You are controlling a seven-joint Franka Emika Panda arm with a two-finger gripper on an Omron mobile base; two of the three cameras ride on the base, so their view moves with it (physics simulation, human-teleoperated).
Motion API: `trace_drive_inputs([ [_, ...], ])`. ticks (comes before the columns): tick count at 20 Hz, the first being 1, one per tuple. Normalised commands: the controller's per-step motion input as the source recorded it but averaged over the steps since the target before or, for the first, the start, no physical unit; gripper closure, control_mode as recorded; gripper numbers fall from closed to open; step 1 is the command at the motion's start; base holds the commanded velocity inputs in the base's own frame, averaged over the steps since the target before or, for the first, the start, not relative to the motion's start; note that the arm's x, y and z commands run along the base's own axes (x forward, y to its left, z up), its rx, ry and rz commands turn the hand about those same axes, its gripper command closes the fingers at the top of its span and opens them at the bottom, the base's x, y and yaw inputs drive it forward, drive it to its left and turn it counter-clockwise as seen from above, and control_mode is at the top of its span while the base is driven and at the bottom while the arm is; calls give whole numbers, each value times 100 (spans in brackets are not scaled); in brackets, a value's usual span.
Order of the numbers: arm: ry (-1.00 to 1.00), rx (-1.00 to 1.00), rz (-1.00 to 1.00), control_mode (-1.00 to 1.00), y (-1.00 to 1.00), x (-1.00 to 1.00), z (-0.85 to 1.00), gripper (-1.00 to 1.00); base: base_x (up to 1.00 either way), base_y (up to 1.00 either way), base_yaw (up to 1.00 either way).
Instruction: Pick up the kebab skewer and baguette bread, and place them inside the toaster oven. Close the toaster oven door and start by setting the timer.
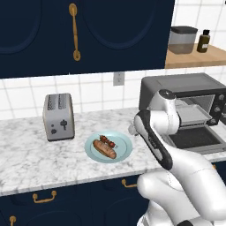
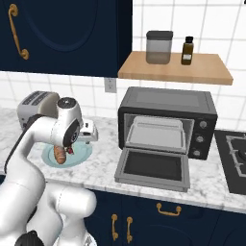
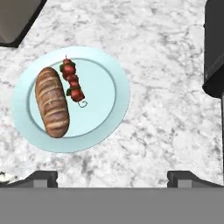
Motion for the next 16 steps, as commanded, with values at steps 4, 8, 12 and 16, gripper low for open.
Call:
trace_drive_inputs([
  [4, 36, 3, 27, -100, 95, 0, -34, -100, 0, 0, 0],
  [8, 30, 0, 16, -100, 84, 2, -60, -100, 0, 0, 0],
  [12, 8, 0, 12, -100, 44, 10, -88, -100, 0, 0, 0],
  [16, 6, 0, 9, -100, 16, 20, -58, -100, 0, 0, 0],
])
